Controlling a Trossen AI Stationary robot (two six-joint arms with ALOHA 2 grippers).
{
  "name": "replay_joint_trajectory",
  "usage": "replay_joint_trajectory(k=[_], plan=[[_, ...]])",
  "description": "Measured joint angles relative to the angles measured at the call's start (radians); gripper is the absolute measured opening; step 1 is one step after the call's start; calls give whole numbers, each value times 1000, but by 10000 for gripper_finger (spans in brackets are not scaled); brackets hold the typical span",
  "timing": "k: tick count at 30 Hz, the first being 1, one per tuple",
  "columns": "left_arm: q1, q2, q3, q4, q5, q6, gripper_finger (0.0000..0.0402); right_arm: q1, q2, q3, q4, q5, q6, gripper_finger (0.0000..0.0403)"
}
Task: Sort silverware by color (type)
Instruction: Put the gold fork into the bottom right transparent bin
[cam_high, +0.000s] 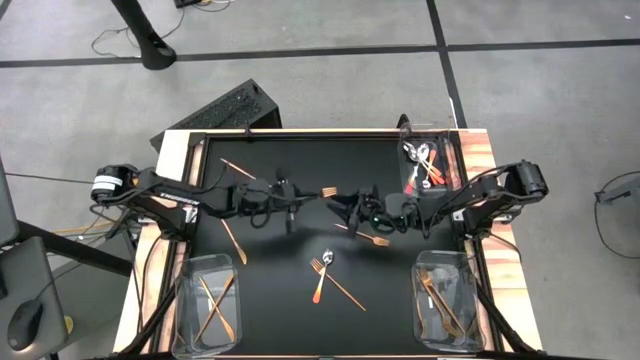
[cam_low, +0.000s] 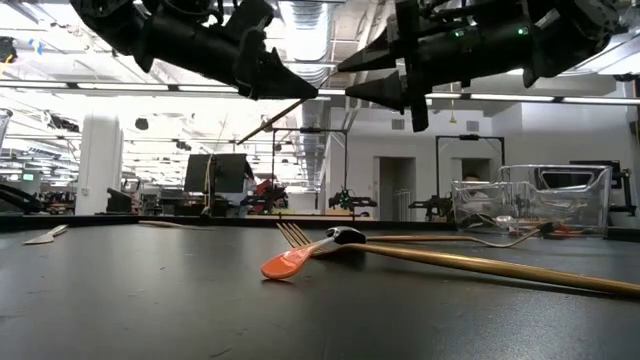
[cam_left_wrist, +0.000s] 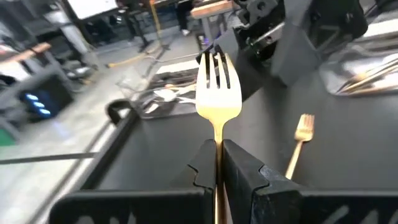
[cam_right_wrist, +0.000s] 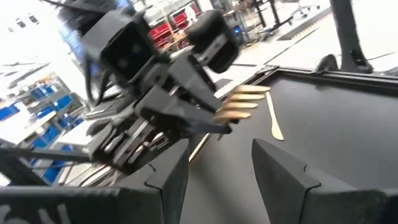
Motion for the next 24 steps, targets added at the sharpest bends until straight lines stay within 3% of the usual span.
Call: replay_joint_trajectory(k=[4, 11, 14, 20, 24], plan=[[-39, 0, 0, -2, -90, 67, 2, -14, 0, 18, -3, 10, 1, 196], [-90, 0, 0, 0, -154, 185, 2, -35, 0, 57, -11, 7, 2, 186], [-98, 0, 0, -4, -196, 189, 2, -37, 0, 66, -51, 5, 37, 146], [-101, 3, 0, -24, -193, 192, 2, -37, -1, 79, -97, -78, 40, 19], [-102, 3, 0, -43, -191, 155, 6, -35, -9, 79, -110, -119, 15, 14]])
